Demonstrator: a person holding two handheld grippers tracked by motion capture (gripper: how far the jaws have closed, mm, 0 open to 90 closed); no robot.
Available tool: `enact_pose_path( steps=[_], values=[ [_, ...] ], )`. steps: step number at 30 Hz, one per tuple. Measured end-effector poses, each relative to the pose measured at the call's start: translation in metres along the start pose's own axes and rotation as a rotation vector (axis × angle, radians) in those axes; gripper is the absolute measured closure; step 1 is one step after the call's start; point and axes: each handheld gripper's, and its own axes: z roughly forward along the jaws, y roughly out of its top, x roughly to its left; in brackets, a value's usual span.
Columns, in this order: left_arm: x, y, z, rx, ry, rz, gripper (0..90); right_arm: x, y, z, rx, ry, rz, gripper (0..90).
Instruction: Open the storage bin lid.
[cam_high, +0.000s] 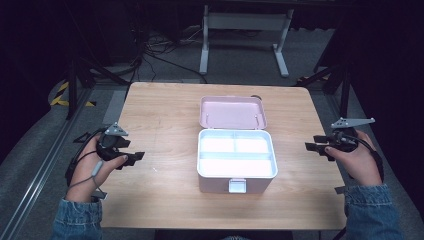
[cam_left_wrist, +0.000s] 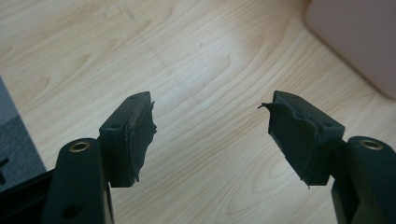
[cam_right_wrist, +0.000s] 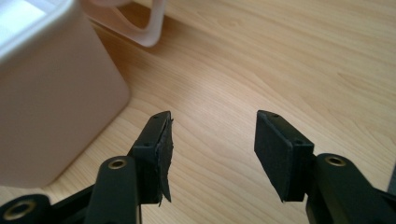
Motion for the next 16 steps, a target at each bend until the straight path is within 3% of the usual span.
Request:
enact_pose_path(
  steps=[3,6,9,11,12,16],
  values=[
    [0.002,-0.002,0.006,0.037,0.005,-0.008,31.4,-0.005,-0.006,0.004,0.057,-0.035,0.013,47.7],
    [0.001,-0.004,0.017,0.120,0.025,-0.021,31.1,-0.008,-0.011,0.006,0.102,-0.056,0.045,47.7],
    [0.000,-0.004,0.023,0.160,0.043,-0.016,31.2,-0.010,-0.015,0.010,0.145,-0.096,0.051,47.7],
    [-0.001,-0.004,0.024,0.160,0.035,-0.015,31.2,-0.010,-0.016,0.011,0.153,-0.097,0.054,47.7],
    [-0.003,-0.003,0.025,0.142,0.008,-0.029,31.3,-0.011,-0.018,0.012,0.152,-0.094,0.064,47.4],
    [-0.003,-0.002,0.024,0.135,0.000,-0.023,31.5,-0.011,-0.019,0.011,0.141,-0.095,0.074,47.4]
  ],
)
